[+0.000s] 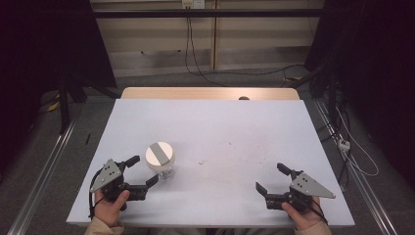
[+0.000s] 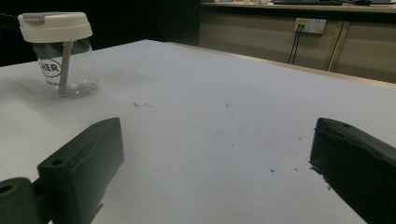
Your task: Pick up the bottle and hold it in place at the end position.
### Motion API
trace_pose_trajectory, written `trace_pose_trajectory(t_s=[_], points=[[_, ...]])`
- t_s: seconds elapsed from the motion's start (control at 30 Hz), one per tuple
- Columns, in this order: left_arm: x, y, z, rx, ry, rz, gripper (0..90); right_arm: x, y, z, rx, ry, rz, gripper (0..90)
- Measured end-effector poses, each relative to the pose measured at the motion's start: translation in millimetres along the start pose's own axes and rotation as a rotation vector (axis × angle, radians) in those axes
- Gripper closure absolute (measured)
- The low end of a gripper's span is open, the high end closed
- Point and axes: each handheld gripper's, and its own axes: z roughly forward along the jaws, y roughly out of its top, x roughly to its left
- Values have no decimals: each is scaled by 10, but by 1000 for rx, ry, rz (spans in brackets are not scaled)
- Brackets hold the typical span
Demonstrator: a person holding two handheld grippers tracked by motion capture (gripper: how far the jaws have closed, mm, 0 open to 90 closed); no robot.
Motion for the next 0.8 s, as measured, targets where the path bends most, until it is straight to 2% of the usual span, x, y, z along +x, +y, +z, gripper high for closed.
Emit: trace_pose_trajectory(t_s=[0.2, 0.23, 0.27, 0.33, 0.37, 0.43, 0.47, 0.5, 0.57, 0.67, 0.8], points=[[-5, -3, 22, 16, -13, 1, 38, -7, -3, -11, -2, -3, 1, 24], [1, -3, 27, 22, -10, 18, 38, -8, -3, -11, -1, -3, 2, 24], [1, -3, 27, 22, -10, 18, 38, -8, -3, -11, -1, -3, 2, 24], [-29, -5, 68, 62, -11, 31, 46, -5, -4, -16, 2, -3, 0, 24], [-29, -5, 68, 62, -11, 31, 46, -5, -4, -16, 2, -3, 0, 24], [-51, -9, 106, 100, -23, 45, 46, -6, -5, -16, 4, -3, -1, 25], [-71, -20, 143, 136, -23, 46, 46, -7, -7, -15, 6, -2, -1, 25], [-72, -23, 161, 147, -22, 57, 49, -6, -7, -17, 5, -1, -1, 25], [-74, -26, 181, 155, -13, 56, 50, -6, -7, -18, 6, 0, 0, 26], [-33, -24, 257, 168, 18, 29, 49, -4, -10, -19, 8, -1, 0, 26], [10, -27, 343, 180, 29, 10, 49, -4, -11, -20, 7, 1, 3, 28]])
